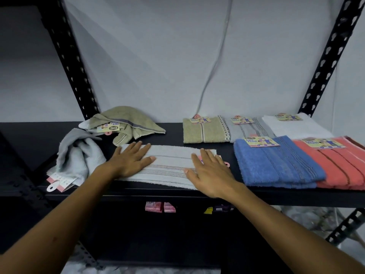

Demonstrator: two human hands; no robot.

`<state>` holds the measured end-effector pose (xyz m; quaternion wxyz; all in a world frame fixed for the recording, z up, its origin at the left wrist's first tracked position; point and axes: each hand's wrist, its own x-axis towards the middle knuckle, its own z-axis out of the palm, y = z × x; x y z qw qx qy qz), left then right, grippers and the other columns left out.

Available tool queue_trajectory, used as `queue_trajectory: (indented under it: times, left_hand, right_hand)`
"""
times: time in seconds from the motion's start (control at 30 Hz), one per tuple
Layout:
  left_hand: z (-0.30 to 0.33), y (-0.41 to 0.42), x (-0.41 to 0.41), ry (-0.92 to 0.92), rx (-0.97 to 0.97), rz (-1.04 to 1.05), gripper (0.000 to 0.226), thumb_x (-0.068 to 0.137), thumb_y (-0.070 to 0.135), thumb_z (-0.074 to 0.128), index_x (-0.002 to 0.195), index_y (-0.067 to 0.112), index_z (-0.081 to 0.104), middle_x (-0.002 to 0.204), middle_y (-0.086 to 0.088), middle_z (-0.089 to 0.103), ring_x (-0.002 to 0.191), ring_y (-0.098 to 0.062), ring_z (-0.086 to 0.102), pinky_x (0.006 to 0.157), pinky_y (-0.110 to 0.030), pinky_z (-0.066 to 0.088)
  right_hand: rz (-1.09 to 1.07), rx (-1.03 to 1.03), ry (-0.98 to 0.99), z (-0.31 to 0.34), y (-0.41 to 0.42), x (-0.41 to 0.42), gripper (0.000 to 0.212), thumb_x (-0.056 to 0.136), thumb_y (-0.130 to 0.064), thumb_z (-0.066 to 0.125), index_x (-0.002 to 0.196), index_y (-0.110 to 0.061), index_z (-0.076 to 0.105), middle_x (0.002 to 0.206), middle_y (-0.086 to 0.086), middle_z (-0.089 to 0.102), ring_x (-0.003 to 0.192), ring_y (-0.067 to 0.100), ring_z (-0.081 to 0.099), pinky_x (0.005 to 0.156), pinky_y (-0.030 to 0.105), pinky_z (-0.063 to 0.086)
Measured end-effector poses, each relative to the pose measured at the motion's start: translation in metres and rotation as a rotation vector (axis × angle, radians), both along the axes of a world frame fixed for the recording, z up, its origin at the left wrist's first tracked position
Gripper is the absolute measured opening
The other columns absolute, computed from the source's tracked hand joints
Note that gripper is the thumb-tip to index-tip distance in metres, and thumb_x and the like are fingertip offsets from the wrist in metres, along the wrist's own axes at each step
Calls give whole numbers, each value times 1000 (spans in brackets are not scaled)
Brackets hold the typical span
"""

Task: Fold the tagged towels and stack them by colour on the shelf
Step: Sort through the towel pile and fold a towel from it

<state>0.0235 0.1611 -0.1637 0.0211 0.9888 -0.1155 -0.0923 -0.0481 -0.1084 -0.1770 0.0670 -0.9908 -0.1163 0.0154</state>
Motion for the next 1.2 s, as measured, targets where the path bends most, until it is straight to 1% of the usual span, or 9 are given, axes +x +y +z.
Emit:
queue_trajectory:
  times: [0.1,0.17,0.33,0.5,0.63,0.7,0.83,1.0,1.2]
  left_hand:
    - [3,-5,-9,-118,0,24,60,101,58,19,156,33,16,160,0,22,149,-18,16,117,-54,6]
    - [6,-4,-18,-234,76,48,50,102,48,24,147,29,35,144,-5,43,135,-26,39,111,-54,23]
    - [9,5,-42,-284,-55,112,35,94,30,42,124,16,54,120,-10,64,108,-32,59,88,-42,49]
    - [5,8,-90,-220,-493,217,40,89,20,61,128,19,58,106,-2,68,97,-21,61,82,-26,42]
    - [-16,7,-135,-171,-848,254,40,84,21,71,116,41,56,97,2,68,80,-14,62,76,-33,51]
    - [-28,0,-159,-115,-1020,238,46,87,10,69,118,41,55,90,8,69,76,-11,62,71,-32,54]
    - [-52,-26,-198,110,-1416,281,50,91,-1,63,127,32,55,96,-12,73,90,-23,71,79,-37,60]
    - [-77,-58,-202,-33,-1608,374,21,90,4,64,108,15,68,97,-6,73,94,-17,68,77,-22,55]
    - [-75,-69,-186,-188,-1614,275,39,87,0,68,118,22,57,108,-1,71,95,-18,70,75,-25,56]
  right_hand:
    - [14,-60,-349,0,-4,2,56,97,-43,41,145,-15,42,153,23,30,143,35,24,115,50,24]
    - [-63,-80,-617,4,-7,4,47,78,-25,68,123,-12,64,120,21,57,110,40,54,86,47,46]
    - [-228,177,-634,0,-3,-38,30,86,-22,65,116,-18,70,80,12,65,68,35,62,53,34,43]
    - [-298,270,-276,-19,23,-104,53,97,-57,38,145,-35,37,94,4,72,92,30,66,69,38,44]
    - [-280,1228,-88,-46,40,-110,63,92,-30,65,149,-25,38,92,-2,73,83,4,69,72,14,48]
    - [-241,1416,-131,-55,42,-109,60,90,-11,67,145,-18,43,105,4,72,93,4,69,75,11,49]
    - [-176,1422,-294,-59,37,-108,52,89,-2,66,126,-37,56,92,9,69,82,17,68,75,17,52]
    - [-171,1368,-281,-65,16,-107,45,90,-2,65,110,-43,67,86,16,67,81,38,59,70,26,50]
    - [-145,1422,-221,-68,1,-111,37,89,0,66,109,-32,68,80,-17,71,71,1,60,70,11,49]
